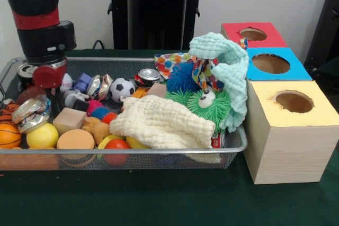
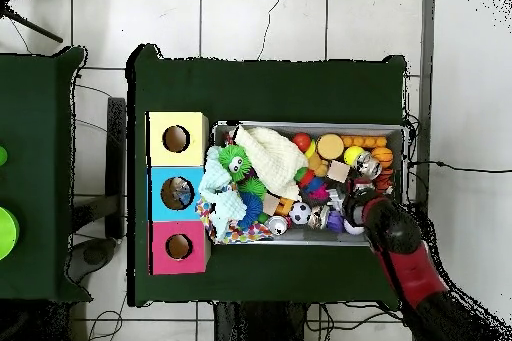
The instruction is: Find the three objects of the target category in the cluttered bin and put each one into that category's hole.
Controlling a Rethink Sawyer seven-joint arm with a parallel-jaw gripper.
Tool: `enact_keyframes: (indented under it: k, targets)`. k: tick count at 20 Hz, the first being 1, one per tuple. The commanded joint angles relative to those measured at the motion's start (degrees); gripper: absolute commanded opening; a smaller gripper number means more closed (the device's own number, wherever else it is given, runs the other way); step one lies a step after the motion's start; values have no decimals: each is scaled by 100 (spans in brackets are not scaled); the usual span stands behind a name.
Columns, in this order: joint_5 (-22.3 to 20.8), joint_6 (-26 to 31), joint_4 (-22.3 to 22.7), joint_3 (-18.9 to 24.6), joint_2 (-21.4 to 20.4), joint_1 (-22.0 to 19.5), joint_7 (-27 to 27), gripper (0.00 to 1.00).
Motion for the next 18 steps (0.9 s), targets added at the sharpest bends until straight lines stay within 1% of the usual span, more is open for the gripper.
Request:
enact_keyframes:
  k: [1, 4, 6, 10, 11, 13, 18]
  targets:
    - [8, -496, 251, 975, 820, -290, 1355, 100]
    - [-52, -675, 285, 1116, 949, -392, 1414, 100]
    - [-76, -638, 241, 1158, 1016, -447, 1316, 100]
    - [-120, -510, 91, 1048, 1029, -402, 1036, 100]
    - [-142, -447, 27, 950, 993, -339, 929, 100]
    - [-100, -217, -59, 626, 770, -115, 762, 100]
    - [89, 815, -152, -377, -62, 586, 493, 100]
